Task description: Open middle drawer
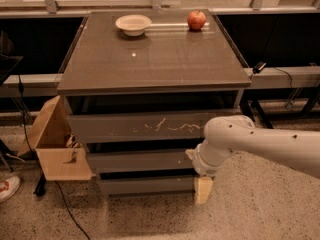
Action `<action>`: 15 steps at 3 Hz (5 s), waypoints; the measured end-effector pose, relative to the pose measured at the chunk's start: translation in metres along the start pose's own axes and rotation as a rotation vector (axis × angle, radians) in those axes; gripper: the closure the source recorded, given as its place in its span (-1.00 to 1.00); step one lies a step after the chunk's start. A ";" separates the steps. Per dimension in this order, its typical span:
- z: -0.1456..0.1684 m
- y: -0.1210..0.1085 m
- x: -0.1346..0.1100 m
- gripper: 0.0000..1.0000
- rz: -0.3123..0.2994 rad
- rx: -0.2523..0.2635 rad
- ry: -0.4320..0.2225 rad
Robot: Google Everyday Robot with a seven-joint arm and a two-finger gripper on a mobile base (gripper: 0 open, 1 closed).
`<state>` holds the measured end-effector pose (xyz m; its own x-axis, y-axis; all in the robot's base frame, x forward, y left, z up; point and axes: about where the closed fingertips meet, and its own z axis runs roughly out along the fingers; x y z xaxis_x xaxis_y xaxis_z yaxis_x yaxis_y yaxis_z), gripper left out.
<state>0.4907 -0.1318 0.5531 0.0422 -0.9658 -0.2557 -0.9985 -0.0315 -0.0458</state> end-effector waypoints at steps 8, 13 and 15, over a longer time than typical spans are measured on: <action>0.127 -0.120 0.039 -1.00 0.060 0.086 0.101; 0.137 -0.105 0.041 0.77 0.099 0.056 0.073; 0.138 -0.105 0.041 -0.19 0.099 0.056 0.073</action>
Offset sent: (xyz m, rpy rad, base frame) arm 0.0206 -0.0024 -0.0373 0.0484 0.0226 -0.0205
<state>0.6019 -0.1327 0.4136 -0.0614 -0.9798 -0.1904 -0.9940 0.0774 -0.0777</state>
